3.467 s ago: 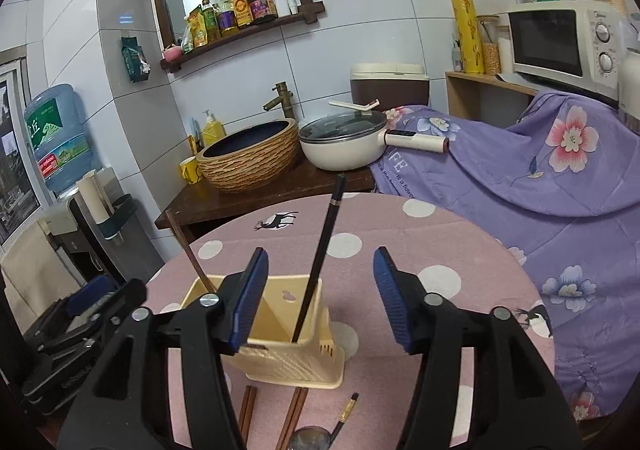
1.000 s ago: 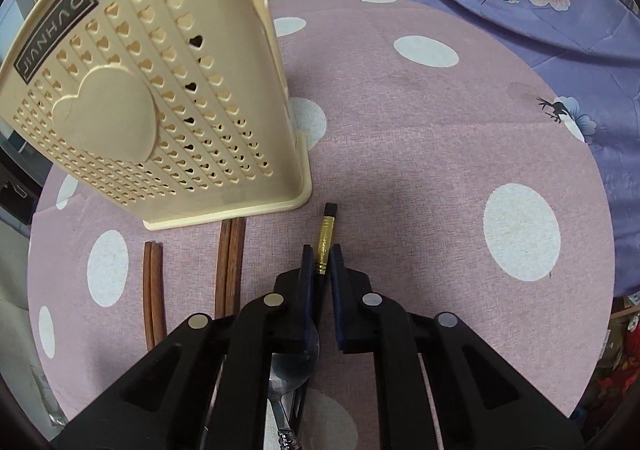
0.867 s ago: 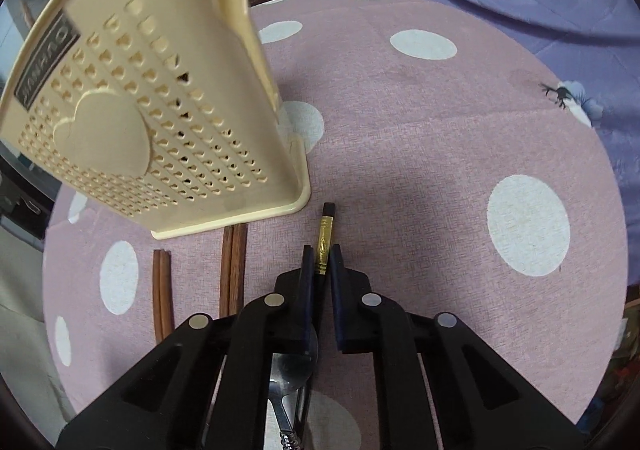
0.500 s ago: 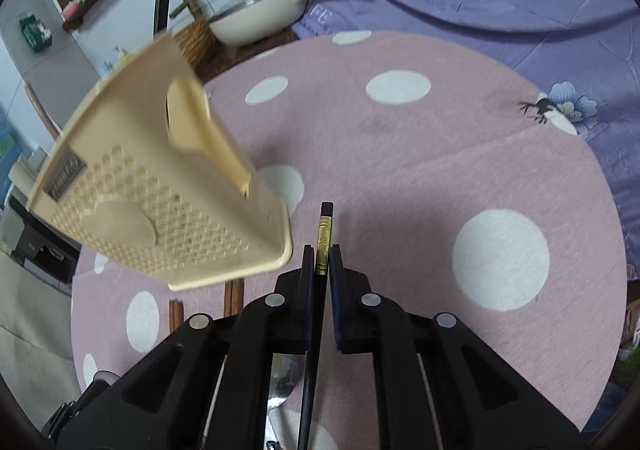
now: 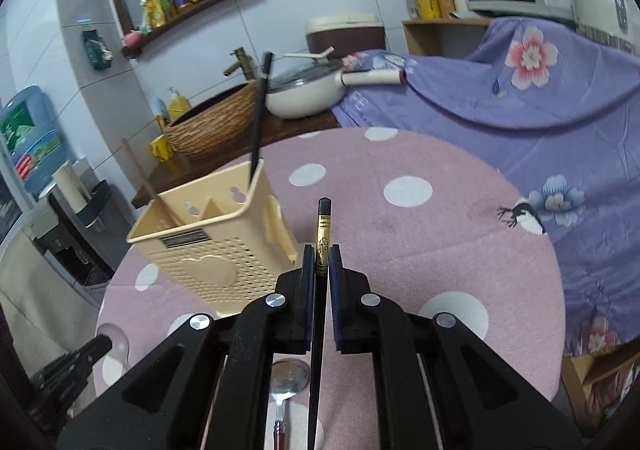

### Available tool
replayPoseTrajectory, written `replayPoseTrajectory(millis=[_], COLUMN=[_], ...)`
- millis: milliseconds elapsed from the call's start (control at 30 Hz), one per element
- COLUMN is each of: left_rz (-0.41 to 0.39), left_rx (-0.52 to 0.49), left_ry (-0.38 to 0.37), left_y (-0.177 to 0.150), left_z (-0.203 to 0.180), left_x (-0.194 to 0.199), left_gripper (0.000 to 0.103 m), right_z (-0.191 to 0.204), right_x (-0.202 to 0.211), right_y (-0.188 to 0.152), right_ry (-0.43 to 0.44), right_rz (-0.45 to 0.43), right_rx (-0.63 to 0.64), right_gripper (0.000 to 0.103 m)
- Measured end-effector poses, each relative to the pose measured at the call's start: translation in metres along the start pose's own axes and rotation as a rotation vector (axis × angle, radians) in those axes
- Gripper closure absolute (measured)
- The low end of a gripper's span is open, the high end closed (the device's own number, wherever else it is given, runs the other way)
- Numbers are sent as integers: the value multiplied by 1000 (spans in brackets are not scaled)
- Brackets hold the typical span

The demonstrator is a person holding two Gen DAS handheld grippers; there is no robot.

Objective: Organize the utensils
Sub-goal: 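Carry the gold-banded chopstick toward the basket with the right tool while the left tool carries the spoon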

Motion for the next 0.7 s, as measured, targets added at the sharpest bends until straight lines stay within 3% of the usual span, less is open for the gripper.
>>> replayPoseTrajectory(millis=[333,533,600,633,667,700], left_rz=[-59,-62,-61,-60,-59,-59], left_rx=[-30,-25,-17,-15,-14,-16], left_ry=[11,16,8,4,2,3], left_y=[12,13,13,13,13,13], left_z=[-8,-6,-5,-5,-5,-5], left_x=[18,21,21,21,20,20], left_gripper=[100,100,100,100,100,100], right_z=[8,5,1,-1,-3,-4], right_x=[62,52,34,25,16,5], right_y=[8,7,3,0,-4,-9], right_ry=[81,40,12,-11,-40,-75], right_rz=[-111,-61,0,18,30,51], right_rx=[77,81,70,66,67,71], right_gripper=[100,100,91,76,54,47])
Point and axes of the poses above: each gripper's, at about its wrist camera, not at the fingertips, and x roughly against the way its jaws point, z to its left, y to its top, the point moved 4 cm from there along -x, roughly the way its jaws point, and after that the axes turned 14 degrees about -y, right-handed, at the moved point
